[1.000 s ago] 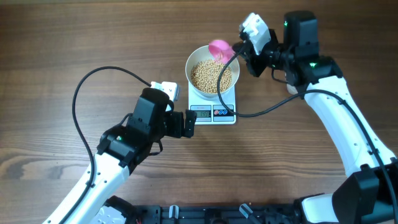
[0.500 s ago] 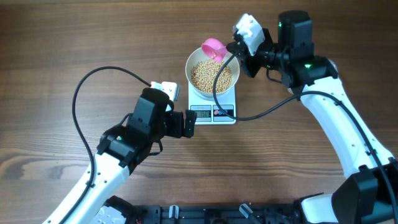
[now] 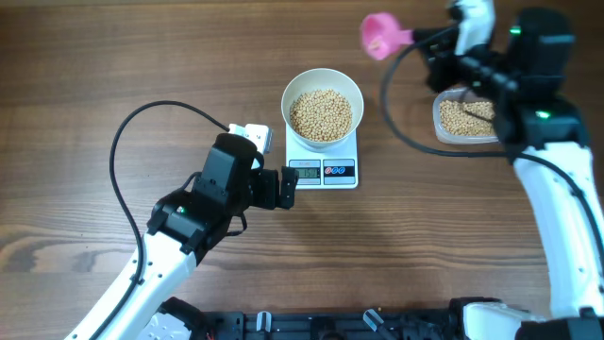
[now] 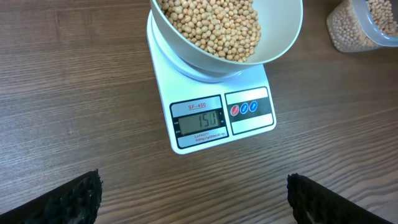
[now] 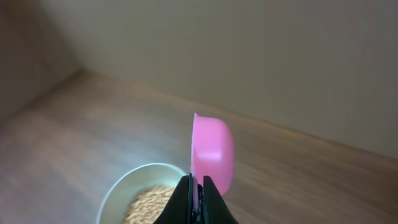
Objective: Scoop item into bowl and weigh 150g on scale
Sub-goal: 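Carry the pink scoop right and lower it into the soybean tub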
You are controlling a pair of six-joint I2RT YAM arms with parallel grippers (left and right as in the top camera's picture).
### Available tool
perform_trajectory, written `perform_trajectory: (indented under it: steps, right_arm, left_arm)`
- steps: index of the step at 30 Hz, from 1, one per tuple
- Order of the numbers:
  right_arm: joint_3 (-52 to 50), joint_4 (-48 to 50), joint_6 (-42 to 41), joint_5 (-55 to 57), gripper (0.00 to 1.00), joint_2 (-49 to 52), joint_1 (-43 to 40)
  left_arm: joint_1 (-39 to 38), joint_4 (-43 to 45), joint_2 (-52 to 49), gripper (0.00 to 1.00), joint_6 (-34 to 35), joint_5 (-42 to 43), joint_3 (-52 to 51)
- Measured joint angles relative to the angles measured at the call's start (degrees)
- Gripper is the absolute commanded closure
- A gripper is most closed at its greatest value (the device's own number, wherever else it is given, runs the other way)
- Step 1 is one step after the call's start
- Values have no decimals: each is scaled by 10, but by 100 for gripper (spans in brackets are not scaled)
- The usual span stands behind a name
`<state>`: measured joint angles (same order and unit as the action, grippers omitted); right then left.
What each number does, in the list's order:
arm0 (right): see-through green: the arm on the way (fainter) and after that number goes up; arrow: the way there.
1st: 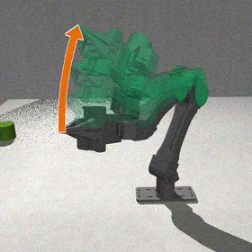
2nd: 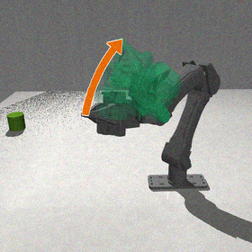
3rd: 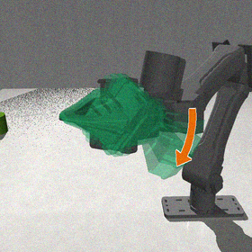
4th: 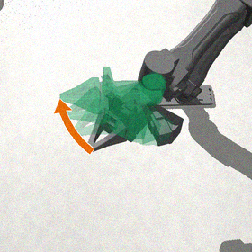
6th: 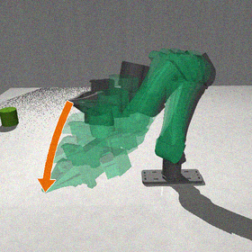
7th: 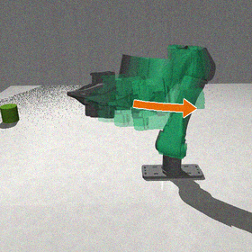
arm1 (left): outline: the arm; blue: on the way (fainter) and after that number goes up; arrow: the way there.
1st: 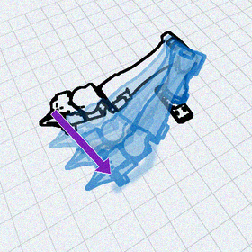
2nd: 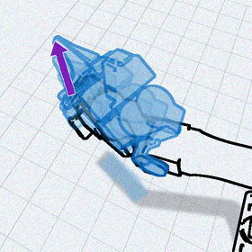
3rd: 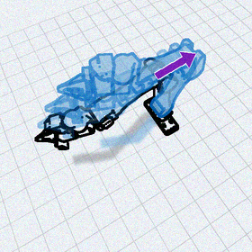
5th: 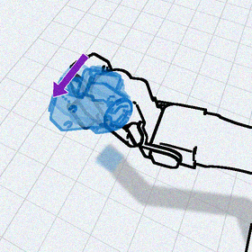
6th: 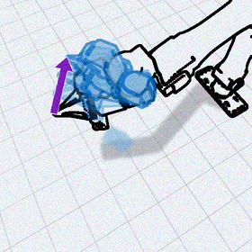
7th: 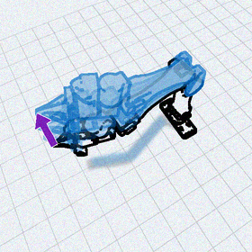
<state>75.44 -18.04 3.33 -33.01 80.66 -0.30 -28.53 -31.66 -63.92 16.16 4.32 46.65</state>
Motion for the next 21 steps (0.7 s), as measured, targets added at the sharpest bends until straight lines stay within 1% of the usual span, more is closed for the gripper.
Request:
perform_trajectory:
  steps: [3, 6, 9, 11, 16, 21]
  right_arm:
    - [0, -25, -8, -2, 96, -13, -53]
    - [0, -76, -12, -4, 95, -13, -114]
    - [0, -112, 3, -3, 96, -13, -167]
    - [0, -172, 62, 23, 96, -13, -190]
    - [0, -260, 185, 138, 96, -10, -192]
    - [0, -272, 235, 203, 96, 35, -190]
  left_arm:
    - [0, 0, 0, 0, 0, 0, 0]
    - [0, 0, 0, 0, 0, 0, 0]
    - [0, 0, 0, 0, 0, 0, 0]
    - [0, 0, 0, 0, 0, 0, 0]
    - [0, 0, 0, 0, 0, 0, 0]
    - [0, 0, 0, 0, 0, 0, 0]
